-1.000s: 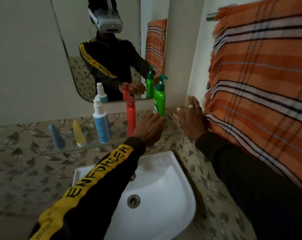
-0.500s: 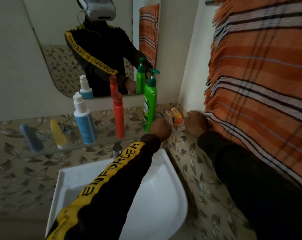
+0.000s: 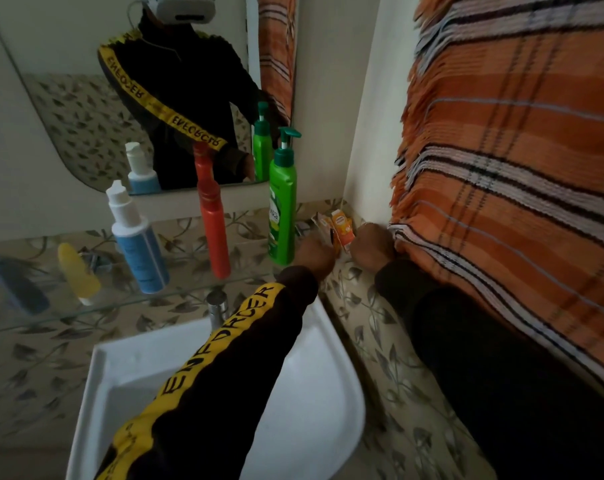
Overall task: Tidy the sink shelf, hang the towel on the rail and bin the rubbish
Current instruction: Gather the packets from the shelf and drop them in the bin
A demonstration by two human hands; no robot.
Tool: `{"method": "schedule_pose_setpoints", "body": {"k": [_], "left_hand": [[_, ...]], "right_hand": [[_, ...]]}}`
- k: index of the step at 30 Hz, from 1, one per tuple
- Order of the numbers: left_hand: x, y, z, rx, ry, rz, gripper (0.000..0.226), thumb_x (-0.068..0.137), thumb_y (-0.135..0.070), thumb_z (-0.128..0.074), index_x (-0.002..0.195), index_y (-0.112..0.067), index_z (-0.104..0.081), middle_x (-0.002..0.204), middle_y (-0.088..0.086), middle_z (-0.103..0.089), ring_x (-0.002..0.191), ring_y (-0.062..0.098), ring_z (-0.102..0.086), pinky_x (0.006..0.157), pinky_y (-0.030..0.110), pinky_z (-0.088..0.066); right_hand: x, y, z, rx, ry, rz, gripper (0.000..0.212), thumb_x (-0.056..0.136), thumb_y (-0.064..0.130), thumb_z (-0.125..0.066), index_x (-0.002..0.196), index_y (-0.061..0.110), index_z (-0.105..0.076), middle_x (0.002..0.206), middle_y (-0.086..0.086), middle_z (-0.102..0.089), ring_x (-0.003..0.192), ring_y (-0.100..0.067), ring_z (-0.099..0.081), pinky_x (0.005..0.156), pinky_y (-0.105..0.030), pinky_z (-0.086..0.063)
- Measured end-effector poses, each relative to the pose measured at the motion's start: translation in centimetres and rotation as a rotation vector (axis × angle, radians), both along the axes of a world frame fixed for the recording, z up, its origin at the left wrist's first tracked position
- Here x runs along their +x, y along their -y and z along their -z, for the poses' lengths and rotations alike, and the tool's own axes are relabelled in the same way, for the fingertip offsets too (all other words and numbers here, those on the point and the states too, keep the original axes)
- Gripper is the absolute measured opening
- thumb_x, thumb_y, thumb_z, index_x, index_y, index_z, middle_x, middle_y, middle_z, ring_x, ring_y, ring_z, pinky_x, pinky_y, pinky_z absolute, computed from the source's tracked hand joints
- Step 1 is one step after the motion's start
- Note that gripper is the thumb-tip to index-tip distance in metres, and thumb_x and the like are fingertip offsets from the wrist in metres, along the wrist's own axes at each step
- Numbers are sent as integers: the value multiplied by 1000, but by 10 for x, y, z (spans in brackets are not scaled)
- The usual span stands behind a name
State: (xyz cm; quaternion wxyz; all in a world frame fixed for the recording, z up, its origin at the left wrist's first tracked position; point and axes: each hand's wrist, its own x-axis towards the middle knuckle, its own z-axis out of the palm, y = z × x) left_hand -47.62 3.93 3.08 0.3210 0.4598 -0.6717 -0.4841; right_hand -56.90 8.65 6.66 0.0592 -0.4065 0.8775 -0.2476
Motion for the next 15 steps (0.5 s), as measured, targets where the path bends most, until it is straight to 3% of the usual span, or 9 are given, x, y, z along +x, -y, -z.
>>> {"method": "schedule_pose_setpoints", "body": {"k": [3,6,10,12,15], "left_hand": [[-1,4,6,15,33,12,18,84,-6,-53,72,1,-65,81,30,-67,83,42,-68,75,50,-56],[1,10,9,46,8,15,22,77,-8,-55,82,11,-66,90,37,-65,88,51,-65,77,56,-54],[5,13,10,84,-16,31,22,79,-10,-57,86,9,-68,95,34,-66,94,48,-65,83,55,-56],[8,15,12,91,10,37,24,81,-13,-58,92,5,-69,96,27,-70,93,40,-68,85,48,-57],[12,12,13,75,-24,23,17,81,-2,-57,83,10,-68,73,23,-61,68,31,-58,72,37,-51]], "right_hand": [[0,3,4,-30,56,-5,28,97,9,-53,115,-8,-67,120,-27,-67,112,-40,-63,77,-32,-42],[1,5,6,-71,80,0,23,96,5,-53,106,-9,-69,111,-27,-69,106,-39,-66,73,-31,-38],[1,8,9,-109,133,48,19,96,6,-51,97,-4,-68,111,-26,-68,107,-37,-65,77,-33,-44],[-1,8,8,-71,162,46,25,96,5,-51,112,-7,-66,121,-25,-65,115,-37,-62,88,-36,-48],[-4,3,8,-9,180,4,34,96,8,-51,126,-6,-60,129,-26,-60,122,-39,-57,96,-39,-45]]}}
